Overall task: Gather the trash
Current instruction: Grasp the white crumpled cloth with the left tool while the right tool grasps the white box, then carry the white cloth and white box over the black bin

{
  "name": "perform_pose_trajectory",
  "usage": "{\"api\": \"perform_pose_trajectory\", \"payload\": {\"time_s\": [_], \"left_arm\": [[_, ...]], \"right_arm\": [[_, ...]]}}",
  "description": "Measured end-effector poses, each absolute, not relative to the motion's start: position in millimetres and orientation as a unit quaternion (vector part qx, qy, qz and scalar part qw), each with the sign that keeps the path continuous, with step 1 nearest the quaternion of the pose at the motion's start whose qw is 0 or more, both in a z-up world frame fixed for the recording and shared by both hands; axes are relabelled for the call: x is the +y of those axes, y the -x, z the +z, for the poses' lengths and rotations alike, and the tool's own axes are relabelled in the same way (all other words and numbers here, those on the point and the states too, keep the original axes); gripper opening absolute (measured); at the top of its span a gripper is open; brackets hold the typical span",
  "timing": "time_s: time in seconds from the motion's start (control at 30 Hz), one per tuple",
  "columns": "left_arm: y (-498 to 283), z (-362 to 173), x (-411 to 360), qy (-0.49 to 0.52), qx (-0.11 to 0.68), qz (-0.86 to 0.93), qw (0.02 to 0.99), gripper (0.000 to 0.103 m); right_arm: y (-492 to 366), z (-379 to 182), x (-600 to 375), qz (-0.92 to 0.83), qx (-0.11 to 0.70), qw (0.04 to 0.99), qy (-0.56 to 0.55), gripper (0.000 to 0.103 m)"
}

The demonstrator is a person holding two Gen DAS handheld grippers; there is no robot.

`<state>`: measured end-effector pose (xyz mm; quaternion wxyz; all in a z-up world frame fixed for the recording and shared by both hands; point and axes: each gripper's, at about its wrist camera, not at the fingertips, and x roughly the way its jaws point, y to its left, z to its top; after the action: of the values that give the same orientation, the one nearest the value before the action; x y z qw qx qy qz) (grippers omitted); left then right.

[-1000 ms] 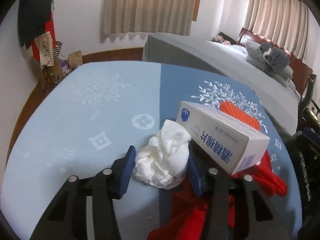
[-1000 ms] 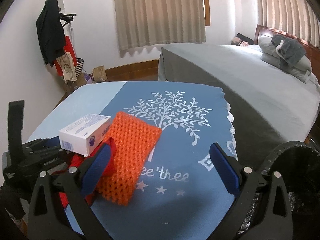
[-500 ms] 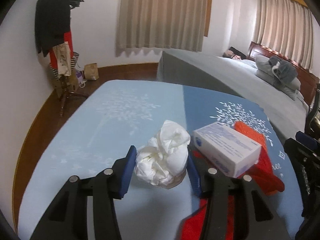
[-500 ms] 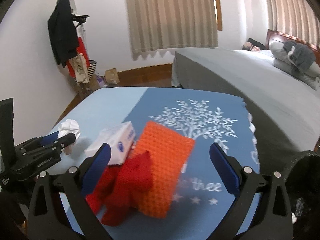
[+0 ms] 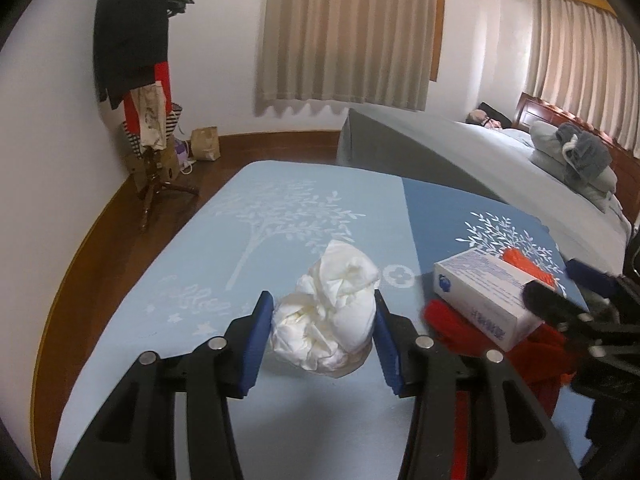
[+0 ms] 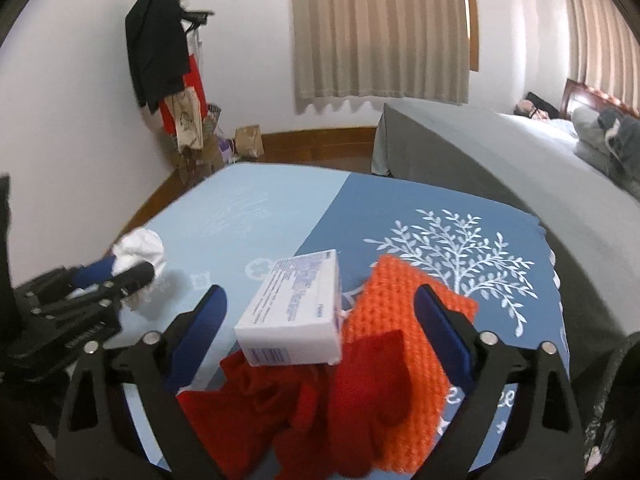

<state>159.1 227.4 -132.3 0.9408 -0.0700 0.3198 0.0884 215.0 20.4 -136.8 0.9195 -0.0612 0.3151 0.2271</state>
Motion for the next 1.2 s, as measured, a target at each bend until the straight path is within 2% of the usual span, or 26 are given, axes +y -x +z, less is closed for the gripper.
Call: {"api": "perform_pose_trajectory", "payload": {"time_s": [0.33,0.5,0.53,1.2], "left_arm": [[-152.1,-134.0,231.8,0.076,0.317,0.093,0.941,0.048],[-152.5,-134.0,232.2,0.079,0.319,0.091,0.94,0.048],[-152.4,-134.2,232.0,0.079,0.32,0.091,0.94,0.048],[-150.7,-104.5,190.3,0.065,0.293,0.048,0.953,0.048]], "right_arm": [[-229.9,-159.5,39.9,0.215,0.343,0.91,0.091,0.081],[-233.7,-166.1,43.2,0.218,0.356,0.903,0.101,0.062],[-234.0,-167.1,43.6,0.222,0.359,0.901,0.102,0.055],[-204.0,-111.1,-15.9,0.223,0.302,0.926,0.048,0.054]]}}
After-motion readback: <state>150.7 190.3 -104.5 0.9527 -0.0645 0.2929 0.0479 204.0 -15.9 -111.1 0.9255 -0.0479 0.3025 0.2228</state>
